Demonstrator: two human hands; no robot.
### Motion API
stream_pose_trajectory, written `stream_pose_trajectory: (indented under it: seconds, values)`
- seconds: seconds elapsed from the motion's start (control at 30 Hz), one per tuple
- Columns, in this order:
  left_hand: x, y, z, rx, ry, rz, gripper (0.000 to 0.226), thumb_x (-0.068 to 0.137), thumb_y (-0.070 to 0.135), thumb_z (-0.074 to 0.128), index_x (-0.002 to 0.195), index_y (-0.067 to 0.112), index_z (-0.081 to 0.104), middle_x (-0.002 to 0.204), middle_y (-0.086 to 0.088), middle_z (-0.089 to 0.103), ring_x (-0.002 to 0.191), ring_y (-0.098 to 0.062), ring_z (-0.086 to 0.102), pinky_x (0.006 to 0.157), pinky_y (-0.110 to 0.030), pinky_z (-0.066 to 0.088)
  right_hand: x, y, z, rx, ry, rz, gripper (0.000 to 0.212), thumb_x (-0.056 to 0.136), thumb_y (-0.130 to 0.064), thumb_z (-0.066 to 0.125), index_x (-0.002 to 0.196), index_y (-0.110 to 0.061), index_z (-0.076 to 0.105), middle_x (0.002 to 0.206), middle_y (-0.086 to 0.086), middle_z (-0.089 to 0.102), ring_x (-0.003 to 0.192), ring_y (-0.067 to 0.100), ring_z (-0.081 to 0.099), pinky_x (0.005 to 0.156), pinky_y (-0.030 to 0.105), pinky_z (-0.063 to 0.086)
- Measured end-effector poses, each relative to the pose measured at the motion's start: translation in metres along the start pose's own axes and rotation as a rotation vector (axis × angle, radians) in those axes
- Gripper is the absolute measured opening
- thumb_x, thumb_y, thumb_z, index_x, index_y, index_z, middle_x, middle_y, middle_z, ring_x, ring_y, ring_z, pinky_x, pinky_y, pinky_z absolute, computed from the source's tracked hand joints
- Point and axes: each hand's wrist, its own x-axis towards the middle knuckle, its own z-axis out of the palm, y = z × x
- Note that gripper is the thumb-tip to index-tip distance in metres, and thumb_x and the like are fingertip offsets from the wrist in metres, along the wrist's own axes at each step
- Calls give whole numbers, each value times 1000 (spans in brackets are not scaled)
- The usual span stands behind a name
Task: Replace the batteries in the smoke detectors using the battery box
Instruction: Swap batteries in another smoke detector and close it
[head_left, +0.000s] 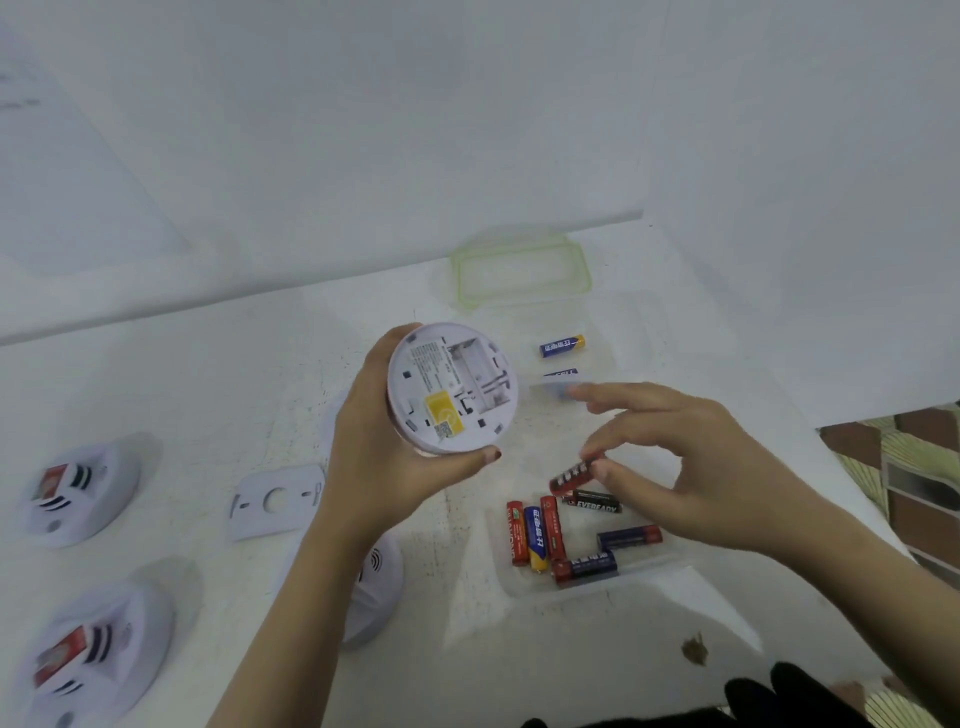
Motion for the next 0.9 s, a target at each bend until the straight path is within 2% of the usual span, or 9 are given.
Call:
stream_pose_trajectory:
  seconds: [0.1,0.17,0.27,0.4,0.5,0.6,0.7,0.77,0.9]
  values:
    - [7,-2,0,-12,24,-14,90,51,51,80,128,37,35,123,43,45,116,16,47,91,-2,37,21,12,-10,-164,-55,9,38,85,-51,46,104,-28,69,126,-11,59,116,2,49,97,16,33]
    - [14,-4,2,-9,22,0,90,52,51,80,129,31,36,123,41,46,115,18,45,91,-1,36,43,23,-17,-215,-28,29,31,89,-40,49,106,-23,68,115,-8,65,109,8,55,92,15,32]
    - [25,-5,6,-4,39,17,93,52,49,80,130,22,37,123,27,46,114,20,44,90,0,36,75,41,-21,-420,-81,149,27,94,-32,48,116,-26,62,118,-9,63,108,14,53,84,24,36]
    - [38,-5,13,-63,65,-5,93,50,45,82,127,30,33,123,23,44,114,15,46,90,-3,38,107,49,-14,-618,-170,196,30,93,-25,46,121,-29,59,121,-9,61,116,13,48,79,24,32]
    - [41,-8,17,-120,61,-28,94,48,41,84,125,38,30,124,24,43,117,8,47,94,-11,41,122,54,-5,-709,-230,192,28,89,-21,52,114,-26,63,112,-8,65,111,15,53,74,23,33]
    - [41,-12,19,-139,47,-43,95,49,40,86,126,37,31,122,35,43,119,6,47,94,-13,43,129,56,3,-826,-274,179,19,79,-15,56,93,-18,70,92,-1,68,89,21,61,62,26,39]
    - [42,-18,20,-137,43,-59,98,48,39,86,129,29,32,120,41,42,118,7,47,92,-10,42,128,54,1,-748,-285,208,10,78,-18,58,85,-18,65,87,-3,66,82,19,59,59,24,35]
    - [43,-20,20,-143,44,-76,99,48,38,87,131,25,33,120,39,43,118,6,48,92,-11,43,123,51,-4,-528,-221,250,5,80,-22,60,84,-22,63,86,-9,64,78,13,55,62,25,36]
    - [46,-22,21,-161,41,-97,96,49,35,86,129,29,34,121,35,45,118,4,49,91,-12,45,115,39,-14,2,114,213,5,83,-21,65,82,-24,68,75,-17,64,59,4,52,58,14,39]
